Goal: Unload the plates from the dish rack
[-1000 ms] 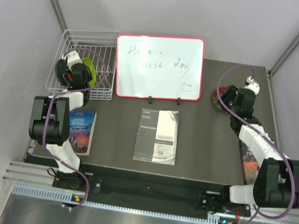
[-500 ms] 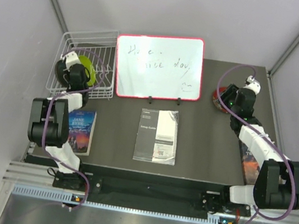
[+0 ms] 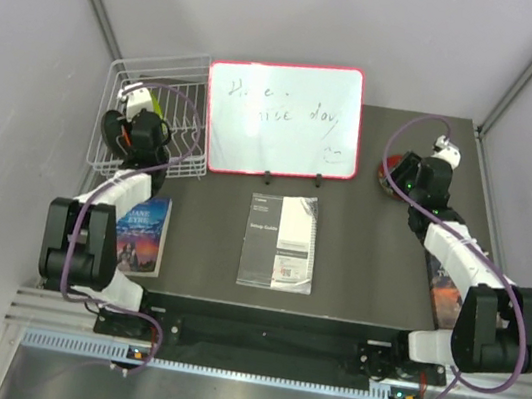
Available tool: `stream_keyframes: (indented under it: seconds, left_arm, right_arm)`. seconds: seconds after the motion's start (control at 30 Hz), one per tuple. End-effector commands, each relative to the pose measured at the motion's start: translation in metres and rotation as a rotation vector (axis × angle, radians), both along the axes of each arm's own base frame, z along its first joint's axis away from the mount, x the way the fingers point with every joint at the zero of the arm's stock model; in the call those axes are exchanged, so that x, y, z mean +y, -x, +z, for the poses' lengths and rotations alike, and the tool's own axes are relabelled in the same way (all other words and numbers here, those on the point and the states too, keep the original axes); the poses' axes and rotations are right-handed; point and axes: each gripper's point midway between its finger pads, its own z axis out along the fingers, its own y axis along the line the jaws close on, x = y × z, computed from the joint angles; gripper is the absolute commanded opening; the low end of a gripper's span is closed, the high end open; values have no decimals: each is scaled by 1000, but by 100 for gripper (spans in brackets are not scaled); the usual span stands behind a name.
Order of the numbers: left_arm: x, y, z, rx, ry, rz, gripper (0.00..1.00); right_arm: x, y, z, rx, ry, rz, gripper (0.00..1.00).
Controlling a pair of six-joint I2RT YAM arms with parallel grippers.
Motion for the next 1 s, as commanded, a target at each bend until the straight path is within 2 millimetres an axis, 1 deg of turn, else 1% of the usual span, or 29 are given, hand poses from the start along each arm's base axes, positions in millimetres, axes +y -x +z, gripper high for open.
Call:
stream_keyframes:
  seconds: [0.0, 0.03, 0.07, 0.1, 0.13, 0.17, 0.23, 0.27, 0.3, 0.33, 0.37, 0.4, 0.43, 0.47, 0.5, 0.53, 0.57, 0.6, 0.63, 0.67, 0.7, 0.73, 0.77, 0.8, 0.87, 0.9, 0.97]
  left_arm:
    - [-28, 12, 72, -205, 15, -65, 0]
    - [-30, 16, 72, -202, 21, -72, 0]
    - [-31, 23, 83, -232, 31, -75, 0]
    - [-34, 27, 85, -237, 44, -84, 0]
    - [-37, 31, 81, -220, 66, -90, 0]
    - [-39, 37, 91, -241, 82, -103, 0]
    - [-46, 42, 93, -250, 130, -131, 0]
    - [-50, 47, 94, -240, 152, -149, 0]
    - [-55, 48, 95, -241, 169, -175, 0]
    - [-68, 47, 96, -246, 221, -241, 0]
    - [-75, 50, 92, -218, 255, -268, 0]
    - [-84, 49, 92, -217, 284, -313, 0]
    - [-101, 49, 92, -224, 353, -393, 0]
    - [-112, 50, 91, -222, 396, -444, 0]
    - [-122, 51, 87, -218, 436, -487, 0]
    - [-144, 53, 87, -214, 517, -589, 0]
    - [-157, 54, 85, -207, 559, -643, 0]
    - [-166, 55, 83, -216, 595, -686, 0]
    - [-178, 57, 82, -215, 641, -729, 0]
    - [-193, 60, 79, -201, 660, -781, 0]
    - [-200, 61, 74, -188, 673, -798, 0]
    - [-208, 61, 71, -181, 678, -815, 0]
    - [-220, 64, 69, -167, 686, -843, 0]
    - [-226, 64, 66, -156, 690, -859, 0]
    - [-242, 67, 63, -147, 719, -905, 0]
    - [-248, 69, 59, -133, 734, -926, 0]
    - [-259, 72, 56, -127, 749, -950, 0]
  right_arm:
    - [8, -4, 44, -103, -6, 23, 57]
    - [10, -3, 45, -107, -15, 32, 58]
    - [12, -2, 46, -108, -20, 43, 58]
    - [16, -1, 48, -115, -26, 54, 59]
    - [19, 1, 50, -119, -32, 70, 60]
    - [27, 2, 58, -146, -49, 112, 61]
    - [36, 6, 62, -167, -73, 149, 62]
    - [50, 10, 65, -179, -106, 223, 63]
    - [59, 11, 75, -224, -125, 272, 64]
    - [67, 13, 78, -235, -153, 307, 65]
    - [81, 18, 83, -251, -194, 378, 72]
    - [94, 19, 89, -291, -222, 431, 77]
    - [105, 22, 93, -304, -258, 471, 79]
    - [118, 25, 90, -299, -286, 527, 81]
    - [132, 29, 91, -300, -310, 568, 82]
    - [141, 29, 101, -338, -337, 603, 82]
    - [154, 33, 103, -340, -357, 658, 82]
    - [168, 33, 99, -329, -374, 695, 82]
    - [177, 33, 105, -350, -393, 721, 82]
    - [187, 34, 106, -355, -410, 756, 82]
    - [200, 32, 98, -333, -431, 783, 82]
    - [208, 33, 97, -321, -466, 799, 82]
    - [218, 34, 105, -362, -491, 846, 82]
    - [230, 33, 97, -343, -518, 873, 82]
    - [245, 36, 100, -343, -583, 925, 82]
    - [255, 35, 100, -361, -602, 952, 82]
    - [265, 35, 99, -357, -633, 978, 81]
